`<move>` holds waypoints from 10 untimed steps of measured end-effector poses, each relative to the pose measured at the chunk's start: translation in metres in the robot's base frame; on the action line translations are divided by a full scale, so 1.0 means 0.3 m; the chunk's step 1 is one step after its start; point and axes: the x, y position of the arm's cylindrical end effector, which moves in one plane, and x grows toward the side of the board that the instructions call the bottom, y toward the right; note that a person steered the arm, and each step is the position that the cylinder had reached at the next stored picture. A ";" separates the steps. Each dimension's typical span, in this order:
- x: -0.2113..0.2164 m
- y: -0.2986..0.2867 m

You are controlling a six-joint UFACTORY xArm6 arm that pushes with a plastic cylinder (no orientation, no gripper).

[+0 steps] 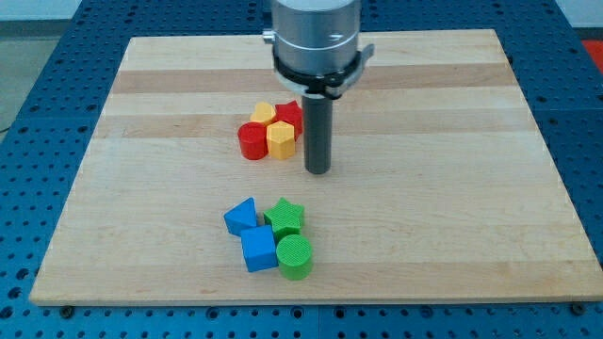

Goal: Push red circle below yellow hexagon

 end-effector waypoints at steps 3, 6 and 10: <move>0.010 -0.595; -0.163 -0.418; -0.031 -0.254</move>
